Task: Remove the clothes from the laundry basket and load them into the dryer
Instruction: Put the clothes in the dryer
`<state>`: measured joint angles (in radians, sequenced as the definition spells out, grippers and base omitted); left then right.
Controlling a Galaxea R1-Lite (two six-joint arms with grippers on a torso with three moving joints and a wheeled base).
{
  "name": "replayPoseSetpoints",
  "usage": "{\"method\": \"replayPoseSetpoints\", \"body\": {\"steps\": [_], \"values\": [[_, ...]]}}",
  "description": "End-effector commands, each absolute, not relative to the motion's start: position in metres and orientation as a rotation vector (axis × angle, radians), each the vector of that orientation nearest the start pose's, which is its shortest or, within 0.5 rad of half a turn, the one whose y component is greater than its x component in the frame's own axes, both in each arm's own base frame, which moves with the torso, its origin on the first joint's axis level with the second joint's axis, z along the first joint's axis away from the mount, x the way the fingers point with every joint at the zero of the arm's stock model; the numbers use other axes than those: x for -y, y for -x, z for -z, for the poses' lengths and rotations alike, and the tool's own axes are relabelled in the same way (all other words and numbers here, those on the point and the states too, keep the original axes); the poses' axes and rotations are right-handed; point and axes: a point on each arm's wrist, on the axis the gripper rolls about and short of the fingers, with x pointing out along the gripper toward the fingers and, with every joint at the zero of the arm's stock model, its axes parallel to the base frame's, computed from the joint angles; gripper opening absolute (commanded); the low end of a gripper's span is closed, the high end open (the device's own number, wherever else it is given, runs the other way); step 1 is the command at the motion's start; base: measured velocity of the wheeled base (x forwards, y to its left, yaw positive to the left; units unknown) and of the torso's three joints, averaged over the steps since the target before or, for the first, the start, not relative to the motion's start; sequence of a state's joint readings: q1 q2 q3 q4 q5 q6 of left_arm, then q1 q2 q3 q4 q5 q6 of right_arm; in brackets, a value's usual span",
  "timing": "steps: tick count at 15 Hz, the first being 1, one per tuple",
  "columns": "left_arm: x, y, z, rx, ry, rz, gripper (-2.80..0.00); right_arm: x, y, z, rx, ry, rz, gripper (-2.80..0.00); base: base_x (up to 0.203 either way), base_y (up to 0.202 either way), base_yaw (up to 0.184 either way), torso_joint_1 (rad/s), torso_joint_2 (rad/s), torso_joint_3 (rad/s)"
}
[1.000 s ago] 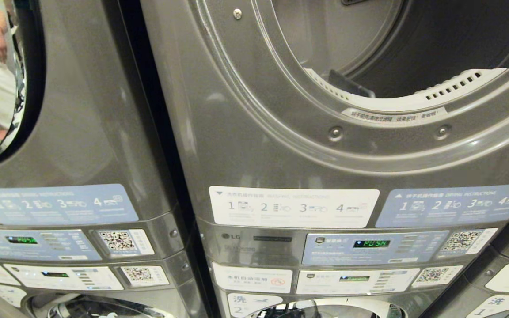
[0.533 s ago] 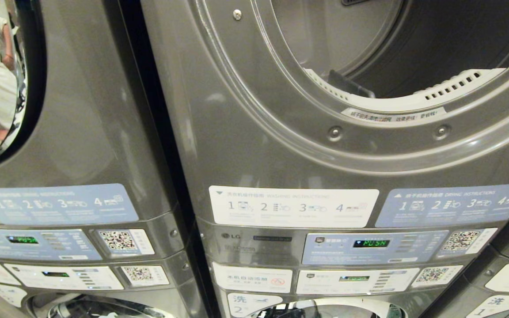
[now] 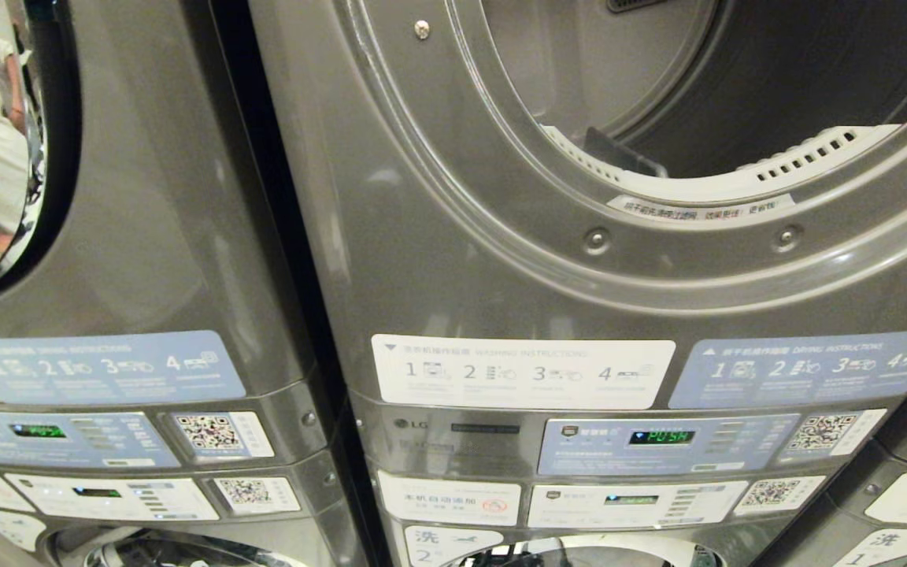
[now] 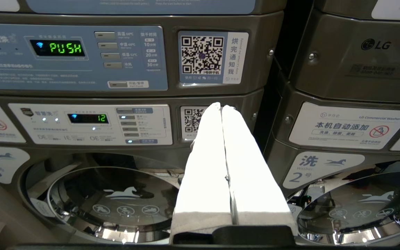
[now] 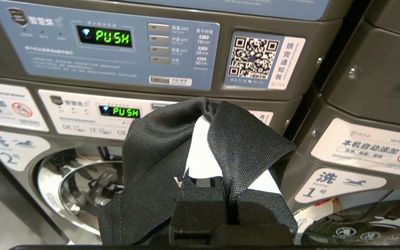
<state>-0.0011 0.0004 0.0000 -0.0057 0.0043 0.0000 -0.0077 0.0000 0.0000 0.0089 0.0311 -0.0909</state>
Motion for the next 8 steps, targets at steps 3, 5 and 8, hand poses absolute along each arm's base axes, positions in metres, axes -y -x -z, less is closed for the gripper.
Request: {"method": "replayPoseSetpoints", "body": {"steps": [3, 5, 8], "values": [[-0.0001, 0.0229, -0.0761, 0.008, 0.000, -0.003, -2.80, -0.0009, 0.0227, -0.0746, -0.010, 0.092, -0.025, -2.80, 0.000, 0.000, 0.000, 0.166, -0.04, 0.106], [-0.0001, 0.0229, -0.0761, 0.008, 0.000, -0.003, -2.80, -0.0009, 0.0227, -0.0746, -0.010, 0.089, -0.025, -2.80, 0.000, 0.000, 0.000, 0.041, 0.00, 0.039], [-0.0001, 0.0228, -0.0761, 0.007, 0.000, -0.003, -2.80, -0.0009, 0.0227, -0.0746, -0.009, 0.072, -0.023, -2.80, 0.000, 0.000, 0.000, 0.000, 0.00, 0.000]]}}
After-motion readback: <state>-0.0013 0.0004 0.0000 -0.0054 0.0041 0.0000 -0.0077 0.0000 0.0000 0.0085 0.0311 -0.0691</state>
